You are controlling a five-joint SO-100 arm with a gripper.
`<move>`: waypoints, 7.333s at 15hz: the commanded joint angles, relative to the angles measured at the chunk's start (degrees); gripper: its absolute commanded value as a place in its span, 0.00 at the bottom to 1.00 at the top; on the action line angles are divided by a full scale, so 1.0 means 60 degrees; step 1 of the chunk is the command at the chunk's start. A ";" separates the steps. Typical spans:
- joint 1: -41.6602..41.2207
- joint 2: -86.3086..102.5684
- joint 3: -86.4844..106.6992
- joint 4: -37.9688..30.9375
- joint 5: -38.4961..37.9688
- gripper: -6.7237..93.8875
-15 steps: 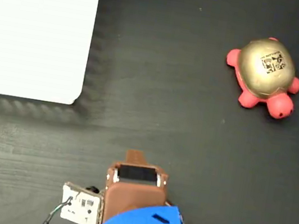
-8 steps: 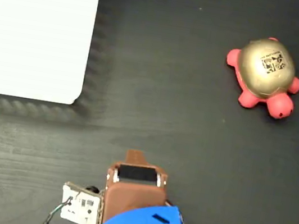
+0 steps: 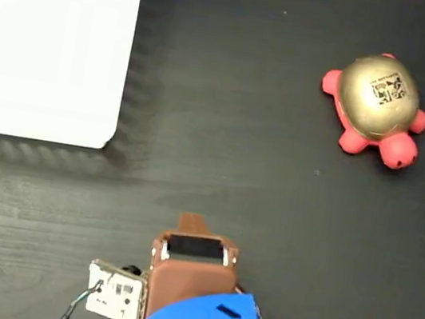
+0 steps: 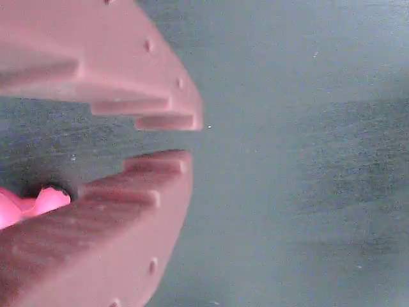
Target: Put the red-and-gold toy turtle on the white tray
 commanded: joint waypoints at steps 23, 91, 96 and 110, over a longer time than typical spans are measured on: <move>0.4131 -1.4941 -1.4429 0.2798 0.3486 0.07; -0.3560 -1.7183 -1.4766 -0.0923 0.1245 0.07; -0.3604 -1.8281 -1.5278 -0.0967 0.1699 0.23; -0.3398 -1.5249 -1.2788 -0.2769 0.0776 0.33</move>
